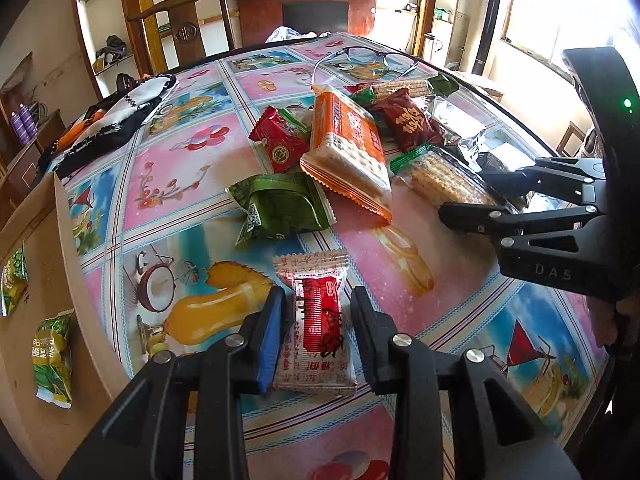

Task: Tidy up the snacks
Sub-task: 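Grasp the cracker pack with green band with the right gripper while the left holds the red snack, then carry the red snack and cracker pack over the cardboard box with both grippers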

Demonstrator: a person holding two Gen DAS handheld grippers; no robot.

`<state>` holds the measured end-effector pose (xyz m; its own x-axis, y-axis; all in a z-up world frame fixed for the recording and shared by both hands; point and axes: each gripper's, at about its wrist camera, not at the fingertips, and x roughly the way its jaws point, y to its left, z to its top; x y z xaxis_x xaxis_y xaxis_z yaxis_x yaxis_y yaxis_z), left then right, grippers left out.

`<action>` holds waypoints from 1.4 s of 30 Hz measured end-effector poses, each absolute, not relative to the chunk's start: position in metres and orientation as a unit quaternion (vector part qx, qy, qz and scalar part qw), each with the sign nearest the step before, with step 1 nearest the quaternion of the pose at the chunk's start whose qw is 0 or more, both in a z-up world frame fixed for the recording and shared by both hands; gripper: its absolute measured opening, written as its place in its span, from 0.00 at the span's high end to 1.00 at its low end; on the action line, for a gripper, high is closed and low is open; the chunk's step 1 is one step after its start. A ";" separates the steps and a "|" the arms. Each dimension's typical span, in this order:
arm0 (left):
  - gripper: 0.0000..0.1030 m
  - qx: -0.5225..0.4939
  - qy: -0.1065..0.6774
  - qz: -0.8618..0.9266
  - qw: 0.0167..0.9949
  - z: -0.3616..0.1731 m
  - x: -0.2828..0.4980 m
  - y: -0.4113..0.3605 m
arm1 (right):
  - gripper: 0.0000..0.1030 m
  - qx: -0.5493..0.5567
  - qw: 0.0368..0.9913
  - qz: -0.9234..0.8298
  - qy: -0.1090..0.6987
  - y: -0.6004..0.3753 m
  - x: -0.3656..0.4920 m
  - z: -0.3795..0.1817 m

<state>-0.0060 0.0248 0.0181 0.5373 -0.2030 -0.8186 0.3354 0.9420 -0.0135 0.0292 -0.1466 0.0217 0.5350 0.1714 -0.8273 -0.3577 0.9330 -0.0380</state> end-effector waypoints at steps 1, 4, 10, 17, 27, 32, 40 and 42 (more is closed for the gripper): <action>0.76 0.069 0.455 -0.152 0.875 0.018 -0.006 0.026 | 0.52 -0.100 0.870 0.156 0.457 -0.146 0.029 0.022; 0.79 0.044 0.458 -0.152 0.875 0.018 -0.002 0.032 | 0.52 -0.104 0.879 0.149 0.440 -0.144 0.026 0.025; 0.79 0.030 0.458 -0.149 0.876 0.019 0.000 0.035 | 0.52 -0.050 0.892 0.196 0.403 -0.147 0.017 0.041; 0.79 -0.006 0.433 -0.143 0.890 0.030 -0.001 0.047 | 0.52 -0.041 0.894 0.220 0.388 -0.137 0.012 0.045; 0.79 -0.076 0.390 -0.113 0.911 0.049 -0.001 0.078 | 0.52 -0.041 0.899 0.231 0.369 -0.131 0.005 0.048; 0.79 -0.084 0.386 -0.107 0.912 0.051 -0.001 0.083 | 0.52 -0.039 0.901 0.235 0.363 -0.129 0.003 0.050; 0.79 -0.090 0.382 -0.105 0.914 0.053 -0.002 0.086 | 0.52 -0.037 0.897 0.247 0.364 -0.118 0.000 0.051; 0.79 -0.093 0.380 -0.103 0.914 0.054 -0.002 0.088 | 0.52 -0.036 0.897 0.253 0.361 -0.113 -0.002 0.052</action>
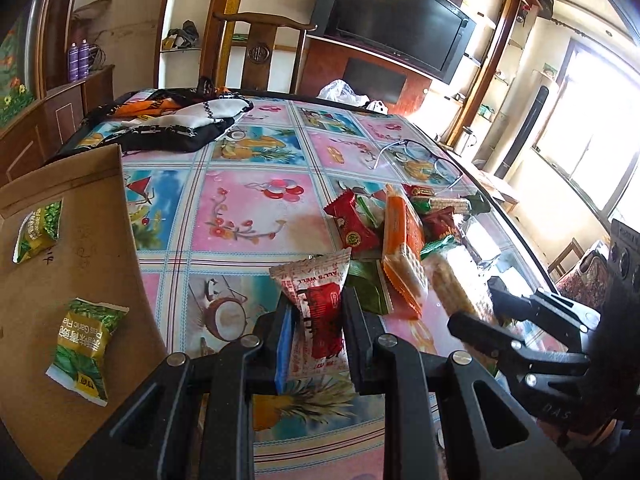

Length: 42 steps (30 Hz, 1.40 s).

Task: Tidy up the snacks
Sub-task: 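Carry the red snack and cracker pack over the cardboard box with both grippers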

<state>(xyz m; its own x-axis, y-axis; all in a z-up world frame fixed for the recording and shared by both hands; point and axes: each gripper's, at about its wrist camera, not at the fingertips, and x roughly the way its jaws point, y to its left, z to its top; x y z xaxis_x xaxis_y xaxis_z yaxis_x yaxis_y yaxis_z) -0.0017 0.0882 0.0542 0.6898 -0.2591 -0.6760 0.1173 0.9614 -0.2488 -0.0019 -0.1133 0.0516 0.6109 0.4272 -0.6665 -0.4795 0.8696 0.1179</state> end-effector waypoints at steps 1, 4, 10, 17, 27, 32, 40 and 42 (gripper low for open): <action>0.79 -0.095 0.379 -0.103 0.915 0.055 -0.002 0.090 | 0.52 -0.037 0.897 0.255 0.360 -0.111 -0.003 0.052; 0.79 -0.101 0.374 -0.101 0.916 0.057 -0.002 0.094 | 0.52 -0.038 0.895 0.260 0.359 -0.103 -0.004 0.052; 0.79 -0.109 0.367 -0.099 0.919 0.061 -0.004 0.100 | 0.52 -0.030 0.893 0.270 0.359 -0.092 -0.004 0.054; 0.79 -0.117 0.360 -0.095 0.921 0.065 -0.004 0.108 | 0.52 -0.033 0.890 0.278 0.359 -0.081 -0.005 0.054; 0.79 -0.133 0.350 -0.083 0.923 0.070 -0.006 0.127 | 0.52 -0.034 0.888 0.286 0.359 -0.068 -0.006 0.055; 0.79 -0.142 0.345 -0.073 0.925 0.073 -0.006 0.140 | 0.52 -0.036 0.887 0.292 0.357 -0.057 -0.005 0.058; 0.79 -0.168 0.335 -0.044 0.926 0.076 -0.007 0.174 | 0.52 -0.042 0.882 0.308 0.355 -0.036 -0.007 0.060; 0.79 -0.177 0.332 -0.032 0.926 0.076 -0.007 0.186 | 0.52 -0.042 0.881 0.312 0.354 -0.032 -0.008 0.062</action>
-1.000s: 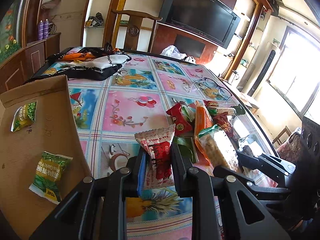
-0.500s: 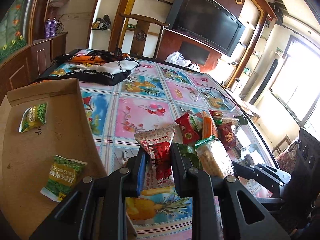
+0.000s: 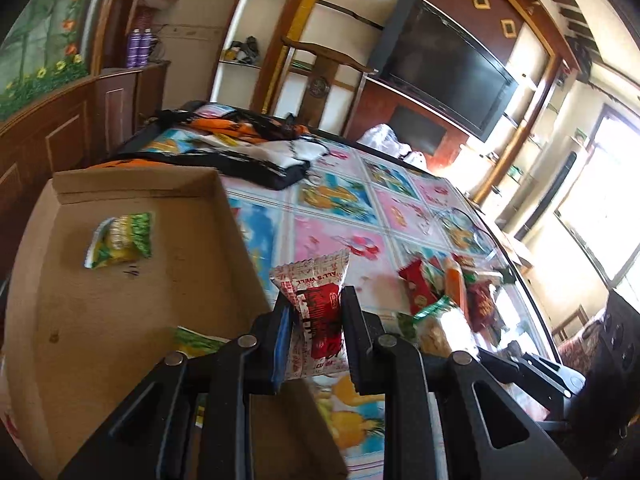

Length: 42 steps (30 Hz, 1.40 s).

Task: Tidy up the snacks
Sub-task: 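Carry the red snack and cracker pack over the cardboard box with both grippers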

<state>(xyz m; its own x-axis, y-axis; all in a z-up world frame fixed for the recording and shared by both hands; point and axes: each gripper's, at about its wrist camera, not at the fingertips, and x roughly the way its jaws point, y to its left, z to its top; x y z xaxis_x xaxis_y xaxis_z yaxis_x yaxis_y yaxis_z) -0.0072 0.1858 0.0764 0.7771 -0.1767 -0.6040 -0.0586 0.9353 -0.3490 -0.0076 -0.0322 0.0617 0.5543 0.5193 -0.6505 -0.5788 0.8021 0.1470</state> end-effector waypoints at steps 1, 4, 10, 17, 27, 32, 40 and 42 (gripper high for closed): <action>0.79 -0.181 0.331 -0.028 0.925 0.077 -0.007 0.191 | 0.52 -0.042 0.880 0.314 0.353 -0.029 -0.008 0.063; 0.79 -0.190 0.327 -0.010 0.926 0.077 -0.009 0.206 | 0.52 -0.042 0.879 0.319 0.352 -0.023 -0.008 0.065; 0.79 -0.218 0.319 0.030 0.922 0.077 -0.013 0.241 | 0.52 -0.034 0.870 0.341 0.354 -0.002 -0.005 0.071; 0.79 -0.235 0.321 0.083 0.914 0.075 -0.017 0.267 | 0.51 -0.025 0.857 0.375 0.353 0.034 -0.004 0.081; 0.79 -0.246 0.345 0.149 0.893 0.063 -0.019 0.288 | 0.51 -0.017 0.836 0.395 0.380 0.092 0.027 0.075; 0.79 -0.249 0.360 0.166 0.884 0.057 -0.020 0.292 | 0.51 -0.019 0.826 0.394 0.403 0.121 0.047 0.063; 0.79 -0.247 0.372 0.174 0.878 0.050 -0.019 0.293 | 0.51 -0.023 0.808 0.395 0.436 0.137 0.063 0.039; 0.79 -0.245 0.371 0.176 0.878 0.050 -0.019 0.292 | 0.51 -0.024 0.805 0.399 0.439 0.138 0.063 0.037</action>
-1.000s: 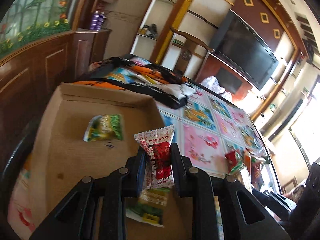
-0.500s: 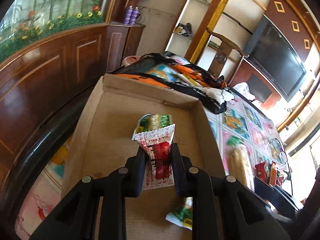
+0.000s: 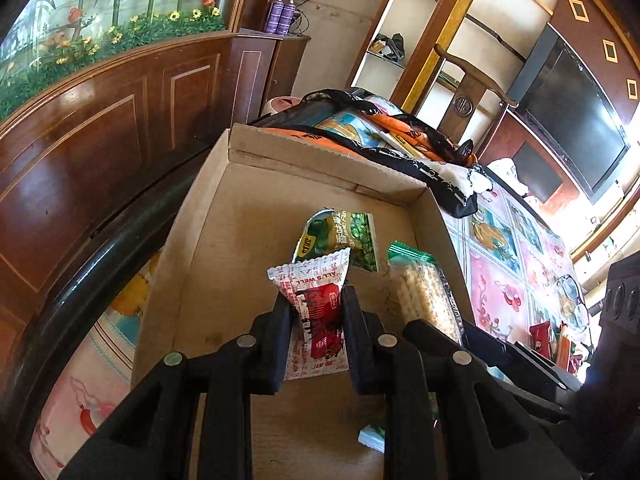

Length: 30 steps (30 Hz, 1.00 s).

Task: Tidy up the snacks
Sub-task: 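Carry the red snack and cracker pack over the cardboard box with both grippers, then open both grippers to drop the snacks into the cardboard box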

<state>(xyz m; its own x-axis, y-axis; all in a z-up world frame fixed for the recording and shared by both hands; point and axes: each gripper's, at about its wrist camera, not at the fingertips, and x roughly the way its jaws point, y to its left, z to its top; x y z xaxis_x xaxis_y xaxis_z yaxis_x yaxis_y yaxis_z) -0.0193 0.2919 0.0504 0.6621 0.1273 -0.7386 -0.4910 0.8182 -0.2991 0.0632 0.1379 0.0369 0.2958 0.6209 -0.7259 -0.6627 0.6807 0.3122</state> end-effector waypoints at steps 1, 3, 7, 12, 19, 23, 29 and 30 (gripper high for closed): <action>0.79 -0.243 0.373 0.177 0.878 0.050 -0.019 0.291 | 0.51 -0.023 0.804 0.399 0.440 0.138 0.063 0.037; 0.79 -0.246 0.374 0.175 0.877 0.049 -0.018 0.292 | 0.51 -0.021 0.804 0.399 0.440 0.138 0.064 0.037; 0.79 -0.245 0.373 0.176 0.877 0.049 -0.019 0.293 | 0.51 -0.018 0.803 0.399 0.442 0.137 0.065 0.037; 0.78 -0.246 0.375 0.176 0.876 0.049 -0.019 0.293 | 0.51 -0.017 0.802 0.400 0.443 0.137 0.066 0.037; 0.75 -0.249 0.374 0.177 0.875 0.048 -0.019 0.294 | 0.51 -0.017 0.802 0.399 0.444 0.138 0.065 0.036; 0.67 -0.253 0.373 0.181 0.874 0.048 -0.019 0.294 | 0.51 -0.013 0.803 0.398 0.443 0.137 0.064 0.037; 0.48 -0.263 0.364 0.185 0.874 0.049 -0.022 0.297 | 0.51 -0.010 0.804 0.399 0.442 0.135 0.063 0.037; 0.44 -0.264 0.362 0.183 0.875 0.050 -0.022 0.297 | 0.51 -0.010 0.804 0.398 0.441 0.135 0.062 0.037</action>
